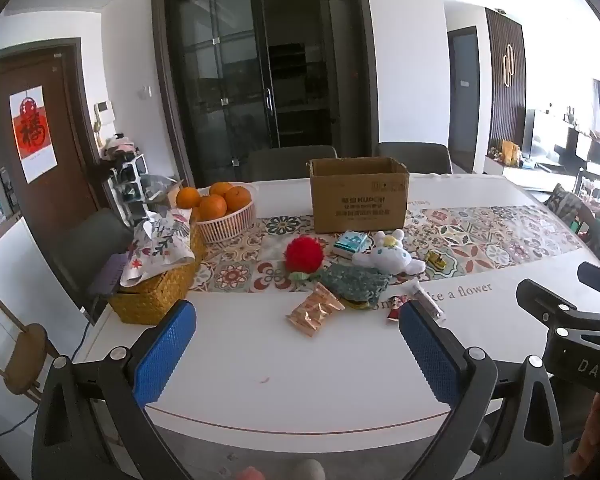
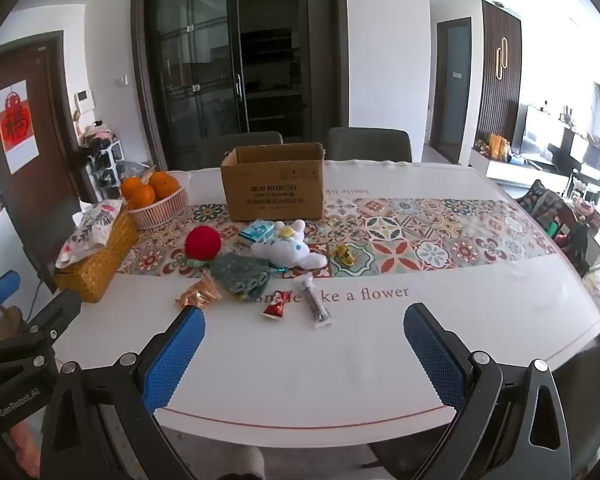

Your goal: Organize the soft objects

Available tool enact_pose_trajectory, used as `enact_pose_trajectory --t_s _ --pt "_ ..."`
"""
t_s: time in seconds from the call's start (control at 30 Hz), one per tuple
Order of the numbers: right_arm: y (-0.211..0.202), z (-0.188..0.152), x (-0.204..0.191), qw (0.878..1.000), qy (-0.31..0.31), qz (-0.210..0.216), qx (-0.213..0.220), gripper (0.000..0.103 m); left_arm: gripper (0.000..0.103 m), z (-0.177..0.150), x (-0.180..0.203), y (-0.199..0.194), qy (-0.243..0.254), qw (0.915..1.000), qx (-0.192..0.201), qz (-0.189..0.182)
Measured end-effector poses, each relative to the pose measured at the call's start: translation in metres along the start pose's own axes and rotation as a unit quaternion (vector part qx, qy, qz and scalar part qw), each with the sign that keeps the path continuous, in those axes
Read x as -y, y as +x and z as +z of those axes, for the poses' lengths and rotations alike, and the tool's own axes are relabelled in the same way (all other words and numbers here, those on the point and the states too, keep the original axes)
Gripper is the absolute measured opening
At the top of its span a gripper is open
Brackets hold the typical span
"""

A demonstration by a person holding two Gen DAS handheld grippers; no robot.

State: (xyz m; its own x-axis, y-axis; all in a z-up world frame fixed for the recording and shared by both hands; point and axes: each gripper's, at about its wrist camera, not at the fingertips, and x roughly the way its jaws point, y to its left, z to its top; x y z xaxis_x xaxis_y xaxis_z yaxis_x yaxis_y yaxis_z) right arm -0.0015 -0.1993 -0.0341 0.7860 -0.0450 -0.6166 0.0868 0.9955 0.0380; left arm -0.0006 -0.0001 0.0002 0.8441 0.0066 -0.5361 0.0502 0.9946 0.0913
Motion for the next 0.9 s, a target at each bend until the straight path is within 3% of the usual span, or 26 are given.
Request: enact_pose_trajectory --t_s 0.9 --pt "-0.001 0.002 0.005 1.000 0.005 0.000 0.005 0.101 0.103 0.011 0.010 -0.005 0.002 0.9999 0.010 0.002"
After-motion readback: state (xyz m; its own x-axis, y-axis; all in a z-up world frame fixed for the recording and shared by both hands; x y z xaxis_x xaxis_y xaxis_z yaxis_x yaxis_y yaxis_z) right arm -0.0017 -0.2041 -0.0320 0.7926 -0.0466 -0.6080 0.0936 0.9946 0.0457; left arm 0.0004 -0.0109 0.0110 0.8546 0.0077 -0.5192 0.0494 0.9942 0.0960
